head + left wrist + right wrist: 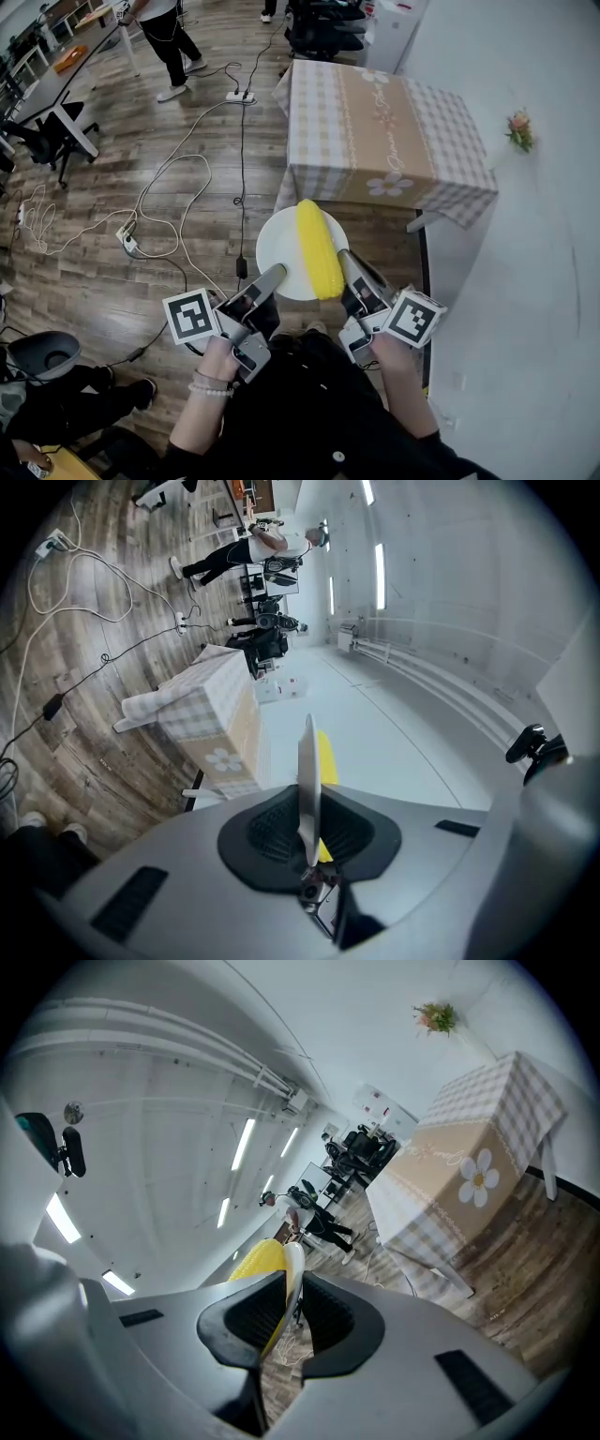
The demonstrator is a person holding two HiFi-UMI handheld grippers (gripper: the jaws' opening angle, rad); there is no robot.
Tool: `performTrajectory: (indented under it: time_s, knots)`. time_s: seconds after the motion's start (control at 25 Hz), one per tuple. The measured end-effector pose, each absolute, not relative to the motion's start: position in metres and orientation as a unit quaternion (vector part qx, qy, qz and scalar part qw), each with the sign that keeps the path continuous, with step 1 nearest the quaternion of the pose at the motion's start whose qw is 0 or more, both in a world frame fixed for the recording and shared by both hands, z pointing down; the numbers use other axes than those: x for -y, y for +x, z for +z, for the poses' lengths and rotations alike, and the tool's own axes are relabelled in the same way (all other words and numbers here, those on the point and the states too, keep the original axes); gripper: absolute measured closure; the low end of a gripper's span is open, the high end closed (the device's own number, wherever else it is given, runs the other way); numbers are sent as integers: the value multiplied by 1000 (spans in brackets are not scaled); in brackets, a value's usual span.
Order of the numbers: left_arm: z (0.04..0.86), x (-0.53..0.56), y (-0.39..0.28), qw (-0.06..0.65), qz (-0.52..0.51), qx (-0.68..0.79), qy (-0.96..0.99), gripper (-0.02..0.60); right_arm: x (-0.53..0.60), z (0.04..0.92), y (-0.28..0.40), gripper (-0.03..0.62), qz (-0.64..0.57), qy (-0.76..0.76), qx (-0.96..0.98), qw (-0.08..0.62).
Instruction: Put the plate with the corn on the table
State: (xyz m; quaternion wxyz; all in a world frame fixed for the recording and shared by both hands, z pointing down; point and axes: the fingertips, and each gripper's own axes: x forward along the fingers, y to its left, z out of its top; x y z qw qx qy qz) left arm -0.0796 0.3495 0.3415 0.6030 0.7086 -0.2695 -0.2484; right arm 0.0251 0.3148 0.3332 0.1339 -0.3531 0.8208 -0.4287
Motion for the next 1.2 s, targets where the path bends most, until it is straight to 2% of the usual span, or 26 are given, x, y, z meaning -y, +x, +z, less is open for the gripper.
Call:
performTrajectory:
  time_s: [0.68, 1.2]
  knots:
    - [344, -361, -86, 609, -246, 259, 709, 532, -328, 334, 19, 513, -430, -361, -815, 144]
    - [342, -334, -81, 603, -250, 268, 709, 532, -298, 333, 24, 513, -429, -346, -823, 138]
